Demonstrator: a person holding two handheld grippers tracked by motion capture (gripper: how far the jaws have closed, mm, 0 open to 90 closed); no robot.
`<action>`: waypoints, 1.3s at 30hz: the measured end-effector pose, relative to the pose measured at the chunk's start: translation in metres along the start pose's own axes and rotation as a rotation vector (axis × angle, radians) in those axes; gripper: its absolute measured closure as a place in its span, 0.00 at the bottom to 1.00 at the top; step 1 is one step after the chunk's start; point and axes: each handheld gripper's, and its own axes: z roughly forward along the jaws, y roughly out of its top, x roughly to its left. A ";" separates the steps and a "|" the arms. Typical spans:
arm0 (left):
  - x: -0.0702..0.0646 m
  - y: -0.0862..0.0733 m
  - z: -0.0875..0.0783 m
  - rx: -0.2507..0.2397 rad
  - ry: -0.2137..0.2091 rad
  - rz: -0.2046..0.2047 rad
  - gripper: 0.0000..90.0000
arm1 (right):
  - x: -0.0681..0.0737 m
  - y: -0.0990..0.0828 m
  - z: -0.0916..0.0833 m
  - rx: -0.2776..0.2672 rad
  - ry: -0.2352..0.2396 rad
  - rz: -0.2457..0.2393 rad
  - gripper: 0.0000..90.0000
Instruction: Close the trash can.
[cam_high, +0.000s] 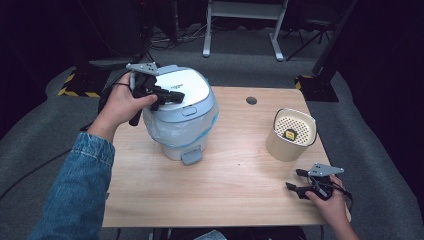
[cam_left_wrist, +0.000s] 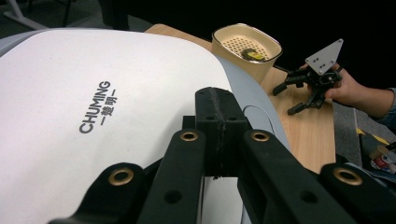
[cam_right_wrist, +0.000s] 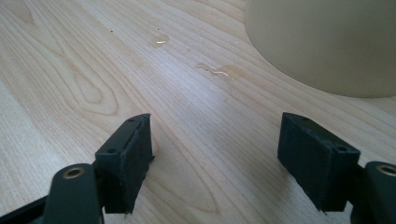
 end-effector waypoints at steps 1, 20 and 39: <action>0.000 0.000 0.000 -0.001 0.000 -0.003 1.00 | 0.000 0.000 0.000 0.000 0.000 0.000 0.29; -0.012 0.004 0.009 0.009 0.190 0.091 0.74 | 0.001 0.000 0.000 0.000 -0.001 0.002 0.30; -0.079 -0.026 -0.048 -0.091 0.172 0.152 0.37 | -0.002 -0.001 -0.001 0.000 0.025 -0.015 0.29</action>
